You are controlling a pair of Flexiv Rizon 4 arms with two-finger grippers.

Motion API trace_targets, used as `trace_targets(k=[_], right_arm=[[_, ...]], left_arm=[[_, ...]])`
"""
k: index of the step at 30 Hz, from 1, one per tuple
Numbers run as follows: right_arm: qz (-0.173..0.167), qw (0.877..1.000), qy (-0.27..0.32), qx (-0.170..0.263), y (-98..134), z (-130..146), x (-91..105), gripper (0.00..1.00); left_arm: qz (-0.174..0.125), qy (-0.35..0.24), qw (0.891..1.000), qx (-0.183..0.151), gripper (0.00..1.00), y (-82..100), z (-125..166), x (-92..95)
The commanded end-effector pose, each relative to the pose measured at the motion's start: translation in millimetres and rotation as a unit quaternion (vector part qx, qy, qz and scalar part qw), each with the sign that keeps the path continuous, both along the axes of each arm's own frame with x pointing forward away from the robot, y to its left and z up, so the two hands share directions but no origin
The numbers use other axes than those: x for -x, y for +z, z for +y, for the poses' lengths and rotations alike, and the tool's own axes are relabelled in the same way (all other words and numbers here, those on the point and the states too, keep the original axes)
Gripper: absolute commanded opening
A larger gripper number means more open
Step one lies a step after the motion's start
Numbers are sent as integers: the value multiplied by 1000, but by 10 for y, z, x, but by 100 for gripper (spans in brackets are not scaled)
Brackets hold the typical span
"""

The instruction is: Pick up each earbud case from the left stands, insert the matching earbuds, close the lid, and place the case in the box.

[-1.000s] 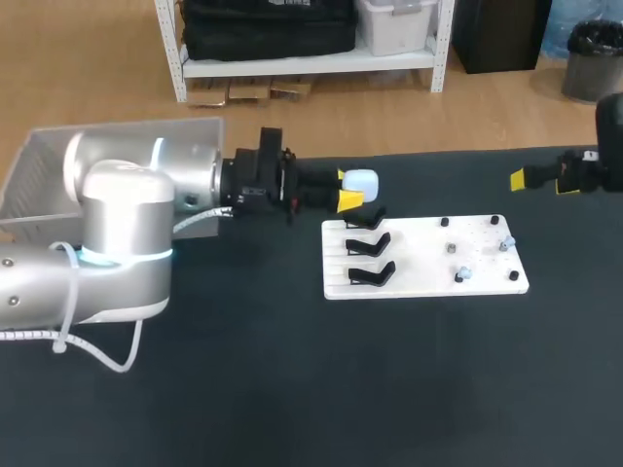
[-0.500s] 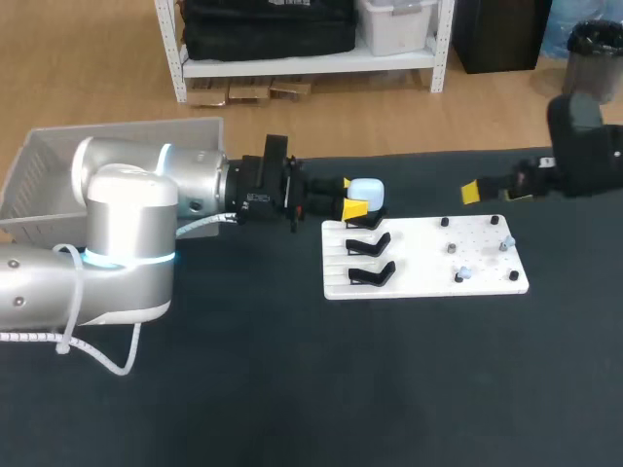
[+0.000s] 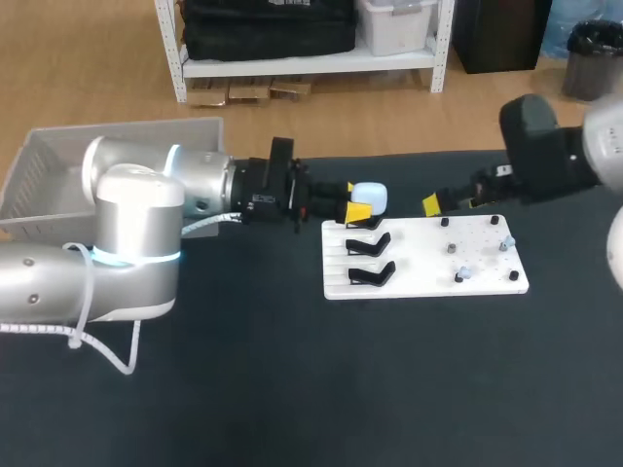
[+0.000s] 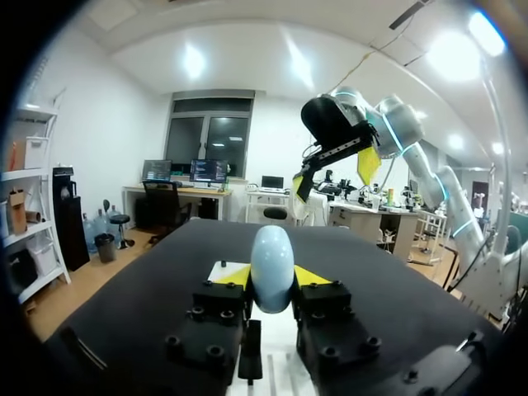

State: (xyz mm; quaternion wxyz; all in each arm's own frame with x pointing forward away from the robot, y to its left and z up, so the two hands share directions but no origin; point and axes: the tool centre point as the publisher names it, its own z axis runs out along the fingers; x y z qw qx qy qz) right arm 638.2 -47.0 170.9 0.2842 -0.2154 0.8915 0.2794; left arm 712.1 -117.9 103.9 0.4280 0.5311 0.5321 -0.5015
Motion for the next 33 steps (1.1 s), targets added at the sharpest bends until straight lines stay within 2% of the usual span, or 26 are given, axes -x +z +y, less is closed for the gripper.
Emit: trace_targets(k=[1, 19, 33], right_arm=[[5, 1000, -8, 11, -38, 124, -46, 100], [77, 997, 2, 16, -191, 442, -180, 100], [90, 996, -8, 28, -324, 513, -326, 100]], left_arm=[[1, -5, 1000, -2, 0, -21, -19, -39], [-3, -1, 1000, -5, 0, -57, -45, -36], [-13, 3, 1000, 1, 0, -71, -74, -30]])
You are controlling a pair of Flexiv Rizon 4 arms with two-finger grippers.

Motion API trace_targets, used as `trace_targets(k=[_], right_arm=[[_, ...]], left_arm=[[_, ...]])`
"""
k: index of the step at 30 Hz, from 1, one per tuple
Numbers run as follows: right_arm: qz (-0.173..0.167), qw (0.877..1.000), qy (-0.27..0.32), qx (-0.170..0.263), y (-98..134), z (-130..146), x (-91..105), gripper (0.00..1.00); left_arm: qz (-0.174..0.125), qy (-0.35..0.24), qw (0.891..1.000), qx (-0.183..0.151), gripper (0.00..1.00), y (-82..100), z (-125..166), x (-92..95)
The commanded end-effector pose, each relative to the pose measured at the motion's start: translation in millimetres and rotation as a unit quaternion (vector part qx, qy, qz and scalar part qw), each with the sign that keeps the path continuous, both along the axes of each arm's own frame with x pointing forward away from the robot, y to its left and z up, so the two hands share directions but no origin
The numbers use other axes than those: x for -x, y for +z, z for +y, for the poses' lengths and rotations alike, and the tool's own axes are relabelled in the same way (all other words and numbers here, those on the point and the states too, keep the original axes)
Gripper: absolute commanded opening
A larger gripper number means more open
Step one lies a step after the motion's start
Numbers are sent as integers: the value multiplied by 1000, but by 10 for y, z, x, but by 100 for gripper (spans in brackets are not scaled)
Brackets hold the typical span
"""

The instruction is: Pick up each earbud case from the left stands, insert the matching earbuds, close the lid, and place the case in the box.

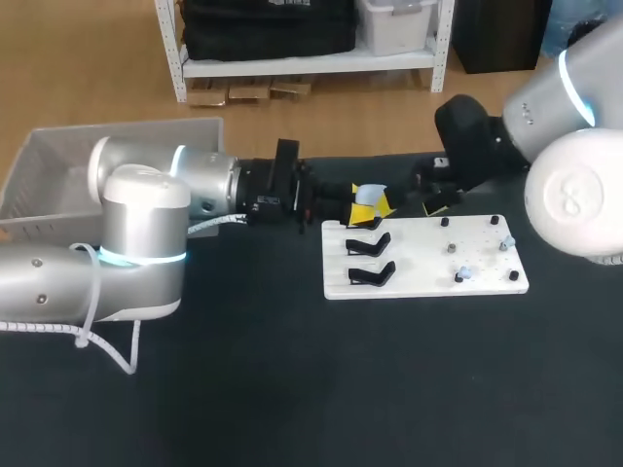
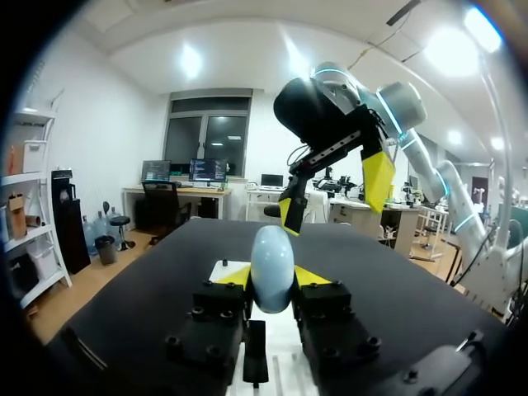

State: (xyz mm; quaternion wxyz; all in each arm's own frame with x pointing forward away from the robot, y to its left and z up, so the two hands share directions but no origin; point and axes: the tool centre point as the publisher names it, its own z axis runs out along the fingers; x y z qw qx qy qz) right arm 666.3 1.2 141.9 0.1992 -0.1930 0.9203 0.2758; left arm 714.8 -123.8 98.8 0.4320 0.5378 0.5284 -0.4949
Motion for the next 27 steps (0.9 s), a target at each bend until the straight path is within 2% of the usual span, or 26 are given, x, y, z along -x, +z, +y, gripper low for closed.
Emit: trace_targets(k=[1, 27], right_arm=[[0, 1000, -5, 6, -47, 34, -60, 100], [8, 1000, -20, 21, -214, 104, -274, 100]], left_arm=[[-3, 5, 1000, 4, 0, -21, -15, -4], [-3, 6, 1000, 5, 0, -23, -17, -4]])
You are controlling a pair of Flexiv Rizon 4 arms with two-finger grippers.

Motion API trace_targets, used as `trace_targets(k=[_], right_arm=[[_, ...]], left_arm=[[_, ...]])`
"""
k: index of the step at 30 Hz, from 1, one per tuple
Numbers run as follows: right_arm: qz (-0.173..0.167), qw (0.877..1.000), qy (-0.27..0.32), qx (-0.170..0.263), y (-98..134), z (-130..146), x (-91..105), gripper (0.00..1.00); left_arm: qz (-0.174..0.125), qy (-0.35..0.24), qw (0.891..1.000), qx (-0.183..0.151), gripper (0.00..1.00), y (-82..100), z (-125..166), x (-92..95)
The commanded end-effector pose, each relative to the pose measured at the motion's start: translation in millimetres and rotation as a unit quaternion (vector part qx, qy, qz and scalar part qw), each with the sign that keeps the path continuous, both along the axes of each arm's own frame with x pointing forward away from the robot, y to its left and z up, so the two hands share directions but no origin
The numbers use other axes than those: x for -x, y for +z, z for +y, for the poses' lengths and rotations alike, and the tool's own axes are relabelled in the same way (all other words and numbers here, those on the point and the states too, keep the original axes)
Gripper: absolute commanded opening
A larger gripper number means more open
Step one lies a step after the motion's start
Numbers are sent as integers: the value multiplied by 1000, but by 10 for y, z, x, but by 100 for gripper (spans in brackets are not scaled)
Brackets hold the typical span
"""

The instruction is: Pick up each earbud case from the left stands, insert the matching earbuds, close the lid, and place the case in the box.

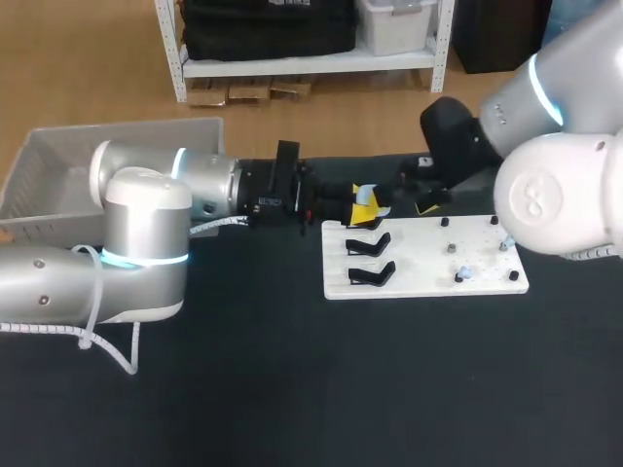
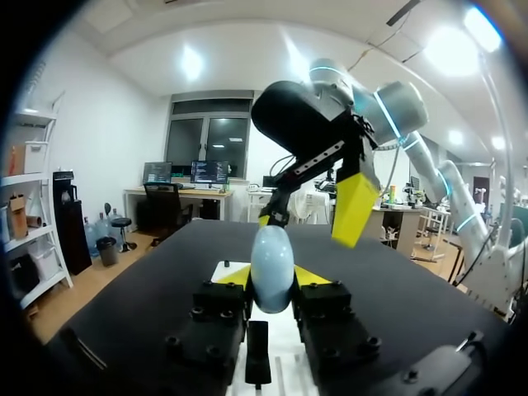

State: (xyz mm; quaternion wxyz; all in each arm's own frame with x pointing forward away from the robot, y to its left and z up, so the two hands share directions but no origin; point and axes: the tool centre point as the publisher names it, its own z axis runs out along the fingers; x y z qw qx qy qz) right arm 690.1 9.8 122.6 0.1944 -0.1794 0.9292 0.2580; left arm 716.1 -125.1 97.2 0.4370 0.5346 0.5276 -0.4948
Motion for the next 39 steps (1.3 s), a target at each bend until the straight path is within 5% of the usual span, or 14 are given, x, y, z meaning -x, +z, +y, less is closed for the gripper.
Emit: trace_targets(k=[1, 39], right_arm=[[3, 1000, -6, 3, -26, 17, -42, 100], [1, 999, -38, 6, -20, -52, -181, 100]], left_arm=[[-1, 2, 1000, 1, 0, -7, -3, 10], [-1, 2, 1000, 1, 0, -7, -3, 10]])
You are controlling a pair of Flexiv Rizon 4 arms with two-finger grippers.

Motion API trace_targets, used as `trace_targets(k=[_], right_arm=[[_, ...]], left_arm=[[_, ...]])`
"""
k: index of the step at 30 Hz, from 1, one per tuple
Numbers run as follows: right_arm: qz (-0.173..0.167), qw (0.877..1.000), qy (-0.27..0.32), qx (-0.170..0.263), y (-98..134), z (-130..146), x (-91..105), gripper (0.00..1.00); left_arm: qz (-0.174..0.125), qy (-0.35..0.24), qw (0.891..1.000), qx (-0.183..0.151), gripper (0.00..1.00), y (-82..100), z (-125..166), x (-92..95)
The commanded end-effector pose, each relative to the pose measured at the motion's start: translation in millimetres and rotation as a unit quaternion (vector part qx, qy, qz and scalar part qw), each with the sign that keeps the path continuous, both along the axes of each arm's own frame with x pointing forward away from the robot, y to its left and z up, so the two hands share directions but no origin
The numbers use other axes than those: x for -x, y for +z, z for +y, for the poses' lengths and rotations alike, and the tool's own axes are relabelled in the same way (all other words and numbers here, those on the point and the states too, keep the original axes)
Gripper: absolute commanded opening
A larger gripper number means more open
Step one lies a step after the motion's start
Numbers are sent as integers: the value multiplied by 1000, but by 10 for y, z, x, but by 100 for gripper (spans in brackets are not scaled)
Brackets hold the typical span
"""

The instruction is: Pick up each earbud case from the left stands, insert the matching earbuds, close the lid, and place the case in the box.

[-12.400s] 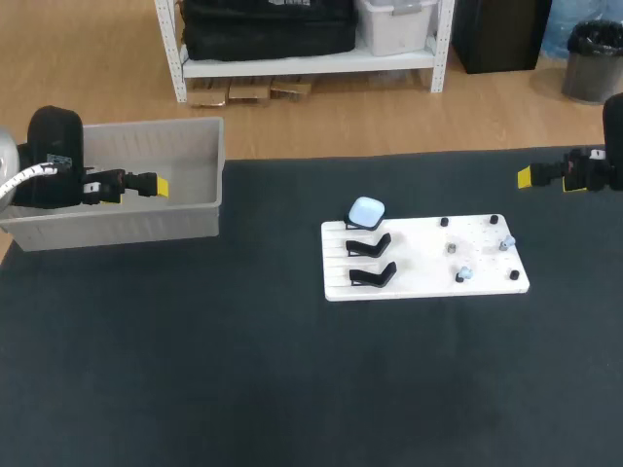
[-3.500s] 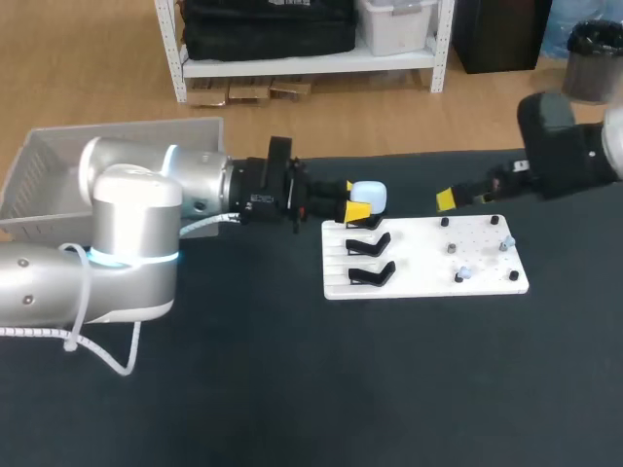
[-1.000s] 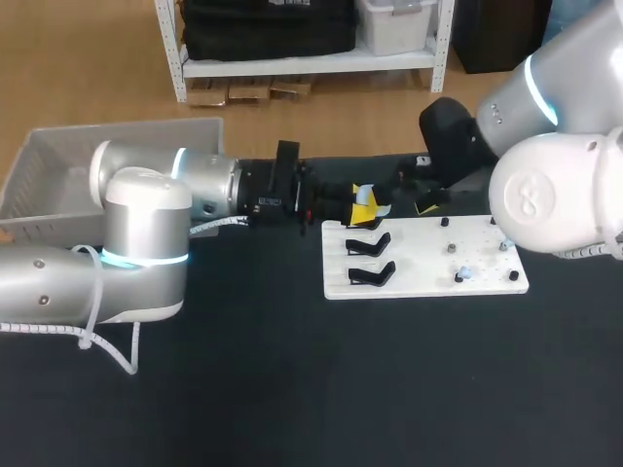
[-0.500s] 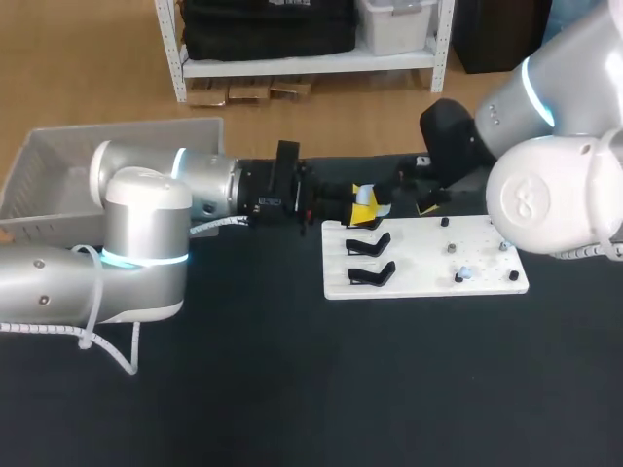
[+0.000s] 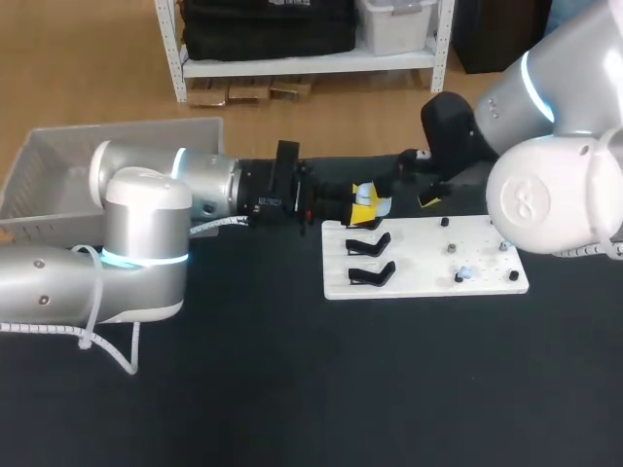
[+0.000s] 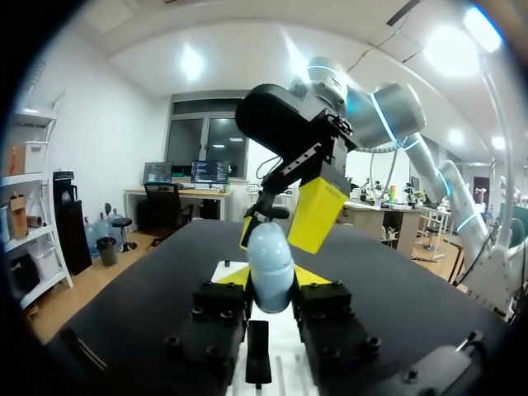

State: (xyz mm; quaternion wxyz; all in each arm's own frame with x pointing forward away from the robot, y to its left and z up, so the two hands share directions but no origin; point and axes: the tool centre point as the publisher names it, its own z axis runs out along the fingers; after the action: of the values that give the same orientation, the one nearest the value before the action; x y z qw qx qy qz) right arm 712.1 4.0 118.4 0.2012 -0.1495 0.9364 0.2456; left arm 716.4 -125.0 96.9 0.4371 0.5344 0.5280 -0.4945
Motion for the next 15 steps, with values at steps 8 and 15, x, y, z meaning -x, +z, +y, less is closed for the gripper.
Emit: trace_targets(k=[8, 15], right_arm=[[0, 1000, -3, 0, 45, 14, 87, 100], [6, 1000, -1, 0, 13, 19, 131, 100]], left_arm=[[-2, 2, 1000, 1, 0, -5, -5, 12], [-2, 2, 1000, 1, 0, -5, -5, 12]])
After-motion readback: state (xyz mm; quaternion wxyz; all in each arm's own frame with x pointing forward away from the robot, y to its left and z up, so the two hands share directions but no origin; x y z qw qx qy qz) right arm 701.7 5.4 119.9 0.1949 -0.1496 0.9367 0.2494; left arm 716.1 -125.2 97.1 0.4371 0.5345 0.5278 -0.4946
